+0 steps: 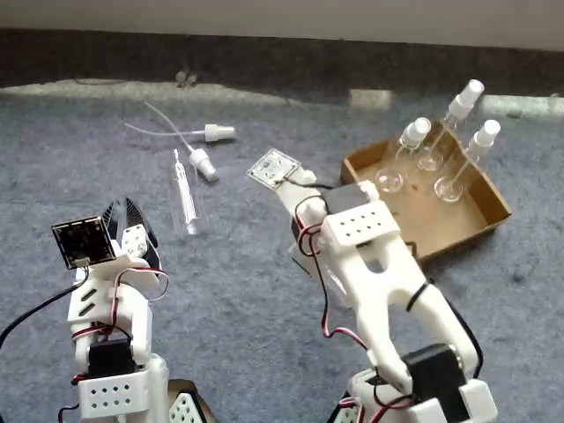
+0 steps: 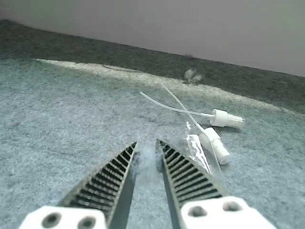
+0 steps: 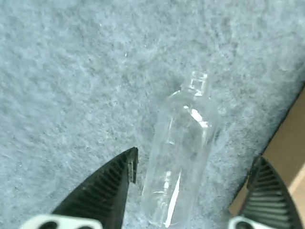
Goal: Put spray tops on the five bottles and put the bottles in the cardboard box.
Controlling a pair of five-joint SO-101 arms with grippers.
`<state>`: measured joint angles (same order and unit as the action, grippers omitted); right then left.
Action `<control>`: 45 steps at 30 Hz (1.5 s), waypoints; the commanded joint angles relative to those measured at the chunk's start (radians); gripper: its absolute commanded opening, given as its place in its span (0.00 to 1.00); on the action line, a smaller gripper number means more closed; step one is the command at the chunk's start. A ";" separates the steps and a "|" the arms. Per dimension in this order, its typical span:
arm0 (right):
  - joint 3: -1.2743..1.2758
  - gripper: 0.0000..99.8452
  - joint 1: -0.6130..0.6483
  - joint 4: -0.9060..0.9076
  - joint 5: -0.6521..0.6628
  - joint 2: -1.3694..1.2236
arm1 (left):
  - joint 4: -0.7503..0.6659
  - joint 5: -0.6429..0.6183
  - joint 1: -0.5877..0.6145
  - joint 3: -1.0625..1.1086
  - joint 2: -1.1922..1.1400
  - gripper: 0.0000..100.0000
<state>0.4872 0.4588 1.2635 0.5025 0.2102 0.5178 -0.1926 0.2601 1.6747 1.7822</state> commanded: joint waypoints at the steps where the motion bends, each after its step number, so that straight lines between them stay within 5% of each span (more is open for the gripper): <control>1: -0.068 0.32 0.007 0.007 -0.008 -0.087 | -0.018 0.009 -0.019 0.021 0.013 0.00; 12: -0.068 0.31 -0.045 -0.102 -0.002 -0.255 | -0.018 0.009 -0.019 0.021 0.013 0.00; 20: -0.068 0.14 -0.051 -0.096 0.091 -0.251 | -0.018 0.009 -0.019 0.021 0.013 0.00; 25: -0.090 0.13 -0.068 -0.091 0.084 -0.225 | -0.018 0.009 -0.019 0.021 0.013 0.00; 30: -0.102 0.13 -0.107 -0.090 0.083 -0.038 | -0.018 0.011 -0.021 0.021 0.013 0.00; 35: -0.064 0.13 -0.139 -0.091 0.078 0.248 | -0.015 0.157 -0.088 0.021 0.013 0.00; 45: 0.243 0.13 -0.136 -0.162 -0.233 0.699 | 0.060 0.381 -0.248 0.021 0.013 0.00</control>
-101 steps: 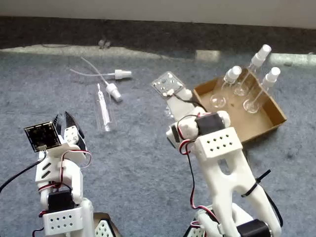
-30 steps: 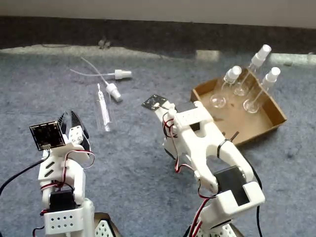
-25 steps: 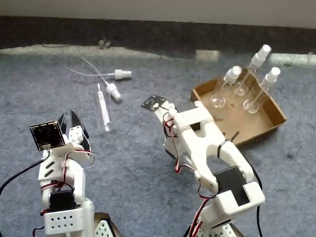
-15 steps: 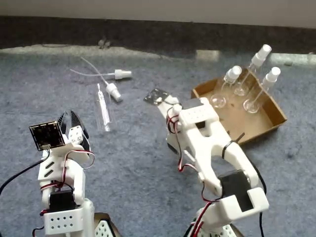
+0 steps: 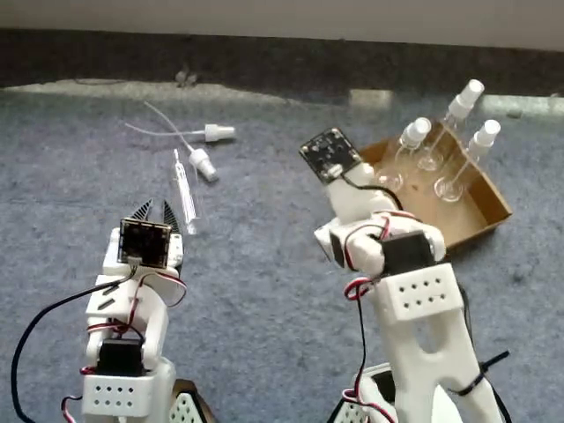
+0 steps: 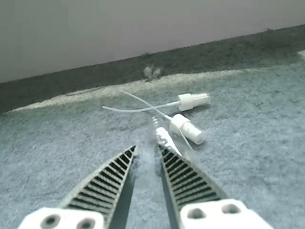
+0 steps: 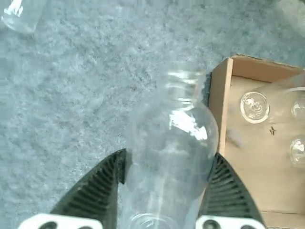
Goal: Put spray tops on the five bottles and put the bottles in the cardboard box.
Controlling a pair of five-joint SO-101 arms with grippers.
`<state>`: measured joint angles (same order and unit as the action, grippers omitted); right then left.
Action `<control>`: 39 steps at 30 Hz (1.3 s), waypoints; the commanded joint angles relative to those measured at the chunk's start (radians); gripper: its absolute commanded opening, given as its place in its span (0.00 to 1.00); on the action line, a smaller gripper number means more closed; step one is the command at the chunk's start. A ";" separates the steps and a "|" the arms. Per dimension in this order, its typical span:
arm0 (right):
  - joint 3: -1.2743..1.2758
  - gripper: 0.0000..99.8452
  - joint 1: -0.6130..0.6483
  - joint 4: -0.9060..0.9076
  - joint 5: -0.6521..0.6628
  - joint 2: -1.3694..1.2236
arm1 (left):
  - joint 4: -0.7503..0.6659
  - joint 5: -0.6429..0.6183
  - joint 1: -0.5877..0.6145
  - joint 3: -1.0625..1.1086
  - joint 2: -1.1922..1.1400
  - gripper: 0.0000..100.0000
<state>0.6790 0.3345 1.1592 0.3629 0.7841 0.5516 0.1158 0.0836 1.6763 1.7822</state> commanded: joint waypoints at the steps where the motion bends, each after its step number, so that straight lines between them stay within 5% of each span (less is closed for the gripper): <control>1: 0.090 0.13 -0.013 -0.084 -0.130 0.154 | 0.032 0.092 -0.085 0.019 0.013 0.00; 8: 0.357 0.13 -0.012 -0.282 -0.296 0.291 | 0.055 0.236 -0.090 -0.010 0.012 0.00; 19: 0.628 0.13 -0.013 -0.542 -0.376 0.389 | 0.385 0.535 -0.045 -0.423 -0.038 0.00; 39: 0.878 0.13 -0.013 -0.611 -0.374 0.799 | 0.483 0.755 -0.053 -1.133 -1.139 0.00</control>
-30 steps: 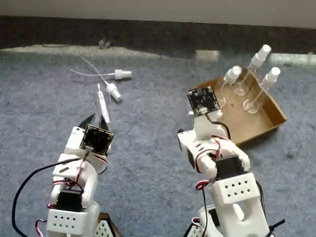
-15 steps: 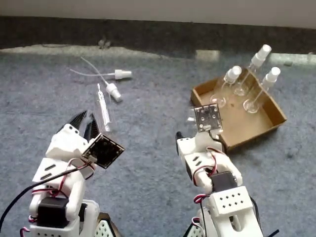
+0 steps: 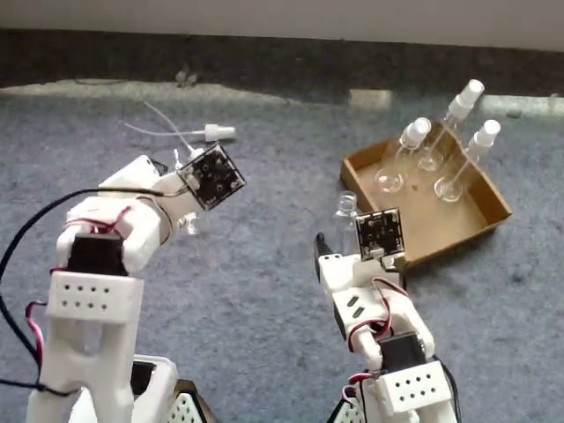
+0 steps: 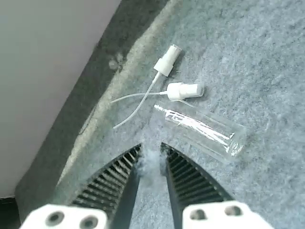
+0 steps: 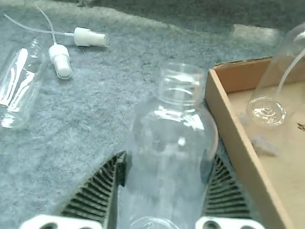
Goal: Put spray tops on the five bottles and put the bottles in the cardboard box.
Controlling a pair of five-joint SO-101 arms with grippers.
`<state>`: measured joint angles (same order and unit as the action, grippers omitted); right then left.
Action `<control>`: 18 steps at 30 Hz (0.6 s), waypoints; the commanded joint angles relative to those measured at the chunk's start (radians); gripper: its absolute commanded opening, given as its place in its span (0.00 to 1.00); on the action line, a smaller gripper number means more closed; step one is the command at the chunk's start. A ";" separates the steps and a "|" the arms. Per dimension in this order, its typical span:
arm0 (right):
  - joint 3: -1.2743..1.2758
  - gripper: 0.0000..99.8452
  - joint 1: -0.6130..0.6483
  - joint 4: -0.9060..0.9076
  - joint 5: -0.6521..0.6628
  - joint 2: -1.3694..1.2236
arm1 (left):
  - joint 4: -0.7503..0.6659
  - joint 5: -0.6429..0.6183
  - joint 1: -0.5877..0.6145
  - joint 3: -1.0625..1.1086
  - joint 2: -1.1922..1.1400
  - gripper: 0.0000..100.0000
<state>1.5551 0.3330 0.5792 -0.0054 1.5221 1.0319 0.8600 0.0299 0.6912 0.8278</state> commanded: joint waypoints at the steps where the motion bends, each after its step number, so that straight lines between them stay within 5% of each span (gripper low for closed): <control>1: 0.012 0.13 -0.010 -0.031 -0.006 0.073 | 0.003 0.011 -0.007 -0.182 -0.240 0.00; 18: 0.110 0.13 -0.005 -0.033 -0.002 0.114 | 0.011 0.150 -0.077 -0.858 -1.076 0.04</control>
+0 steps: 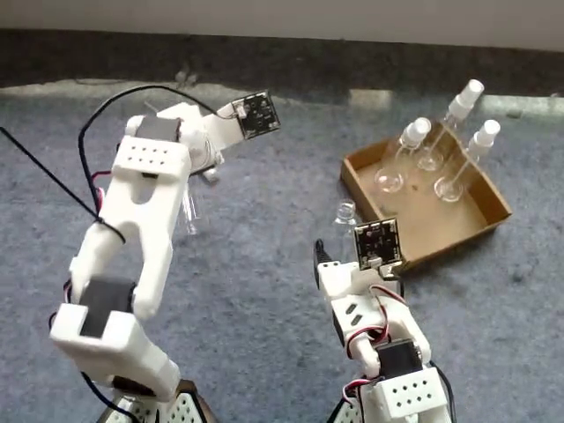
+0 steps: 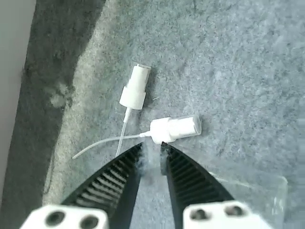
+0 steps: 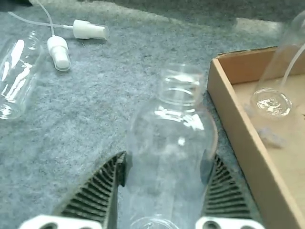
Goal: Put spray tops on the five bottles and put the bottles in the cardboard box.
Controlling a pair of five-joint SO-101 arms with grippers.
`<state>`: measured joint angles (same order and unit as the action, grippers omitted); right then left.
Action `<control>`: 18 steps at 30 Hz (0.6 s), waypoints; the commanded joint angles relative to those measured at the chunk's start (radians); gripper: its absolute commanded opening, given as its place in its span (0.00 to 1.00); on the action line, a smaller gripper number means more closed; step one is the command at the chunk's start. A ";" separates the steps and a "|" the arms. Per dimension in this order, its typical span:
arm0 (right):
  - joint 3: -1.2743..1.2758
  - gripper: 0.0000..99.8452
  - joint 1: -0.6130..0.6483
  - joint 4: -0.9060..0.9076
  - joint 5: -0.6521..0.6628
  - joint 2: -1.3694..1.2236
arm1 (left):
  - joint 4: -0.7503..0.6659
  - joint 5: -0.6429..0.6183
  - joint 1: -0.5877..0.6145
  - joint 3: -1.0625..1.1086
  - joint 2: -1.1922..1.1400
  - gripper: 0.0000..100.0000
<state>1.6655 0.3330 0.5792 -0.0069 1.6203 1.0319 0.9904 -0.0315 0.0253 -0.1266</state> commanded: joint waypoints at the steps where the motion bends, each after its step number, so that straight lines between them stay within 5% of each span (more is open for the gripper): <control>1: -0.001 0.13 -0.005 -0.035 0.000 0.016 | 0.011 0.020 -0.016 -0.239 -0.162 0.07; 4: -0.001 0.13 -0.004 -0.035 0.000 0.016 | 0.029 0.015 -0.016 -0.378 -0.277 0.16; 18: -0.001 0.13 0.036 -0.035 0.002 0.016 | 0.031 0.020 0.021 -0.912 -0.746 0.18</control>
<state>1.6655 0.3606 0.5792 -0.0069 1.6203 1.0564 1.0027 -0.0299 -0.7112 -0.8063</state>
